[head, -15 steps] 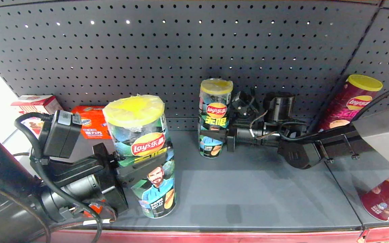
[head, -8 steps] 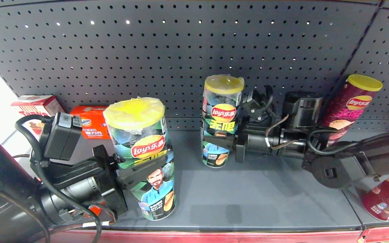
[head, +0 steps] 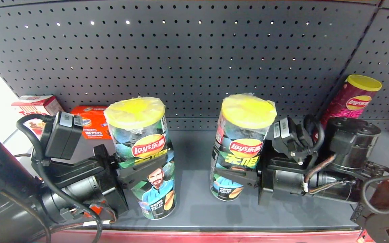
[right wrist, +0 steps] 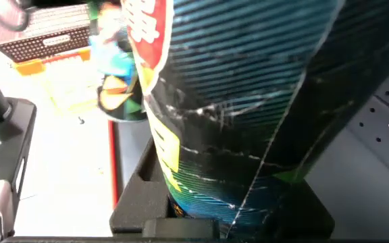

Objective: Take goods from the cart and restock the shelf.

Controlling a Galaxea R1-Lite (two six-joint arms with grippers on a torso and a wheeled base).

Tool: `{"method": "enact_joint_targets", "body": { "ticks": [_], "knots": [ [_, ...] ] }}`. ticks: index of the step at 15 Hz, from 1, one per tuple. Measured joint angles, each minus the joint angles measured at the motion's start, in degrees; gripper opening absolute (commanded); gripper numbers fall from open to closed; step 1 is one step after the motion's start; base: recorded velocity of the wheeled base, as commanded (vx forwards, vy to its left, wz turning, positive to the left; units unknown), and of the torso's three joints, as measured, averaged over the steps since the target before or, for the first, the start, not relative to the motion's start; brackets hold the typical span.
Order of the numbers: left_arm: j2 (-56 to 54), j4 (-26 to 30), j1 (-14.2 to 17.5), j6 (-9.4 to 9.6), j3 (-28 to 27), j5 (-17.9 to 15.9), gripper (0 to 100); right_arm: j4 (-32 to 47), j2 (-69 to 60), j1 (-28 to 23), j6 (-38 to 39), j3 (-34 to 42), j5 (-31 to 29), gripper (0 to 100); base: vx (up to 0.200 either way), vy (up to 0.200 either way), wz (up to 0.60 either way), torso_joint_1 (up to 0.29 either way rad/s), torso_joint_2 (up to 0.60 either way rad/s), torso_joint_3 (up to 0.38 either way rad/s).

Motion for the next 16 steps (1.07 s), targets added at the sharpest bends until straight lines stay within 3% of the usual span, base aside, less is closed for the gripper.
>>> {"method": "enact_joint_targets", "body": {
  "ticks": [4, 15, 16],
  "knots": [
    [0.02, -0.02, 0.05, -0.02, -0.05, 0.04, 0, -1.85, 1.19, 0.11, -0.28, 3.22, 0.50, 0, 0.000, 0.000, 0.00, 0.000, 0.00, 0.000],
    [-0.04, 0.00, 0.05, -0.06, 0.28, 0.09, 0, -2.57, 5.29, -0.63, -0.93, 3.45, 0.66, 0, 0.000, 0.000, 0.00, 0.000, 0.00, 0.000],
    [-0.04, -0.02, 0.05, -0.06, 0.33, 0.06, 0, -2.60, 5.38, -0.68, -1.40, 3.61, 0.61, 100, 0.000, 0.000, 0.00, 0.000, 0.00, 0.000]
  ]
}}
